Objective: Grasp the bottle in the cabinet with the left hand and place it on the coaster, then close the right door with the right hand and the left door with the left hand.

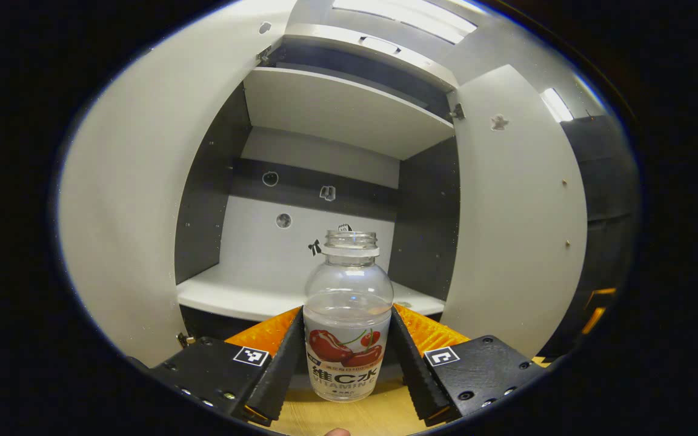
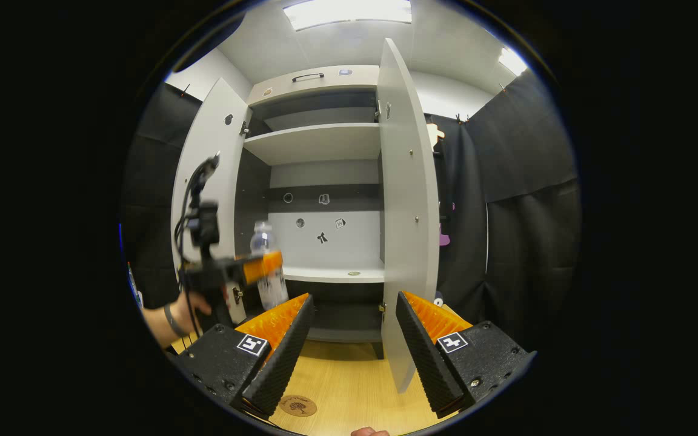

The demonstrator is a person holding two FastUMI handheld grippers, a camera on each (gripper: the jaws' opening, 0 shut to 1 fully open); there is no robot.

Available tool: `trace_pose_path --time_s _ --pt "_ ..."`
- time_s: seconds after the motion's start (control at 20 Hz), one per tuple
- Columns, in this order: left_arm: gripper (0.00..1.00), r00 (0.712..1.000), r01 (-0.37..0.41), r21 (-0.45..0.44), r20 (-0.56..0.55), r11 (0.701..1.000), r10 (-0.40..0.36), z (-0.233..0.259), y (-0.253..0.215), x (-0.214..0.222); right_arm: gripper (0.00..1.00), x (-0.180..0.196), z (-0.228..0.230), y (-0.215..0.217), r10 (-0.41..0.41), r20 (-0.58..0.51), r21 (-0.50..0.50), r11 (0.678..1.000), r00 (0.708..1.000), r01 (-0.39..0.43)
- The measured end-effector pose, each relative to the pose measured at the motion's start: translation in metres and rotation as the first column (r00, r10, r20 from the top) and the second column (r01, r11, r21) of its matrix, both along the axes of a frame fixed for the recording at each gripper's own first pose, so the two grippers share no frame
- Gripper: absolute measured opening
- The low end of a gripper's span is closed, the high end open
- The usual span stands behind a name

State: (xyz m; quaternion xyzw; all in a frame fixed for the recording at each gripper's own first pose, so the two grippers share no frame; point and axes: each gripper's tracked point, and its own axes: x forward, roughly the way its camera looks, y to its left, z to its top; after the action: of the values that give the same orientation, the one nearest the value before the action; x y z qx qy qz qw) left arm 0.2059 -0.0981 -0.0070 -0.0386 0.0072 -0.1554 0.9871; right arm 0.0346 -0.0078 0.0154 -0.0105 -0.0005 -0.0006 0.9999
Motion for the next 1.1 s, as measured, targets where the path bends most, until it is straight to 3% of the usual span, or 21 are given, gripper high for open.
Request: trace_pose_path --time_s 0.15,0.4,0.6,0.75,0.95,1.1 --pt "0.78 1.0 0.009 0.053 -0.02 0.999 -0.008 -0.046 -0.011 -0.027 0.84 0.002 0.003 0.003 0.014 -0.001 0.003 1.0 1.0 -0.014" --pt "0.78 0.998 0.052 0.036 -0.049 0.998 -0.05 -0.114 -0.038 -0.066 0.84 -0.001 0.002 -0.005 -0.003 -0.009 0.019 1.0 1.0 0.004" --pt "0.78 0.994 0.065 0.072 -0.097 0.995 -0.058 -0.166 -0.052 -0.092 0.84 -0.004 -0.006 -0.018 -0.045 -0.055 0.012 0.999 0.997 0.045" --pt "0.78 0.99 0.081 0.04 -0.119 0.996 -0.076 -0.185 -0.056 -0.102 0.84 -0.007 -0.009 -0.02 -0.056 -0.08 0.003 0.998 0.995 0.056" --pt "0.78 0.991 0.078 0.1 -0.117 0.992 -0.066 -0.207 -0.053 -0.107 0.84 -0.012 -0.016 -0.028 -0.078 -0.107 -0.019 0.997 0.991 0.077" --pt "0.78 0.986 0.077 0.066 -0.154 0.995 -0.066 -0.217 -0.054 -0.114 0.84 -0.014 -0.02 -0.027 -0.086 -0.126 -0.004 0.996 0.988 0.086"
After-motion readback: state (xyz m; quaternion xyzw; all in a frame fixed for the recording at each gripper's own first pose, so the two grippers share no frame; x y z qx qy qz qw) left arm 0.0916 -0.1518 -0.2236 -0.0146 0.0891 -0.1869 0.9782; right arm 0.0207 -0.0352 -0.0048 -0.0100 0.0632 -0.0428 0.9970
